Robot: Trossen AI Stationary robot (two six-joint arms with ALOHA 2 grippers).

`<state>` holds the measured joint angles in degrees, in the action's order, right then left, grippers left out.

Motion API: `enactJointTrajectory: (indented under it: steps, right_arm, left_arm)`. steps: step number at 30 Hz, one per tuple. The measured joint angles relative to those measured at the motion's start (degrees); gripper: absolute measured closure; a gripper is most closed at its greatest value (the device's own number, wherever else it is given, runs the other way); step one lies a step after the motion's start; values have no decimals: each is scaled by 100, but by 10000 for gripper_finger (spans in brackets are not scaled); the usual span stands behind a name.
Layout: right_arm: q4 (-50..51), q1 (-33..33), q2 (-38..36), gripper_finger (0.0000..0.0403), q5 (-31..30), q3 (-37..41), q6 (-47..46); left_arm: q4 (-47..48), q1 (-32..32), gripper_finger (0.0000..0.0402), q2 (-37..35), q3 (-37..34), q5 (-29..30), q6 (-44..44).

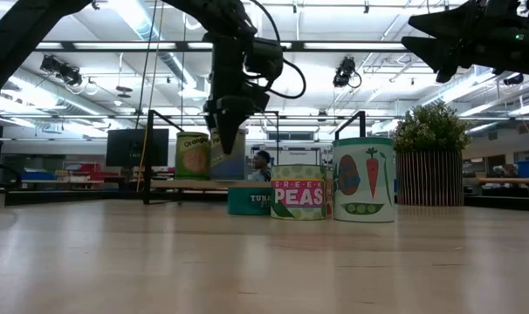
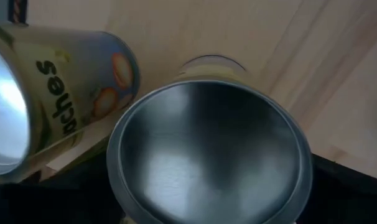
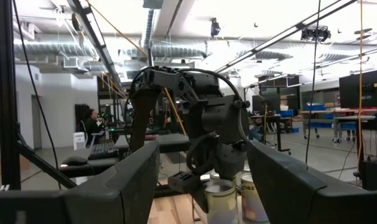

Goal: Pick and place cans onto a shelf
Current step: Put the canned peas on the shelf

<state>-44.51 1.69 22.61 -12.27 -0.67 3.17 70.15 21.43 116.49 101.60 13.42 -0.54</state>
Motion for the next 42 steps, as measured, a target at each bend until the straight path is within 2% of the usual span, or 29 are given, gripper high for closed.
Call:
enactJointTrajectory:
  steps: [11,25,36,42]
  right_arm:
    - [0,0,0,153,0,0,-1]
    - [0,0,0,153,0,0,-1]
    - [0,0,0,153,0,0,-2]
    - [0,0,0,153,0,0,-3]
  left_arm:
    - [8,-72,47,0,0,487,34]
    - [6,-98,46,0,0,496,102]
    - [19,103,47,-31,0,-142,290]
    - [-9,332,47,-31,0,-158,409]
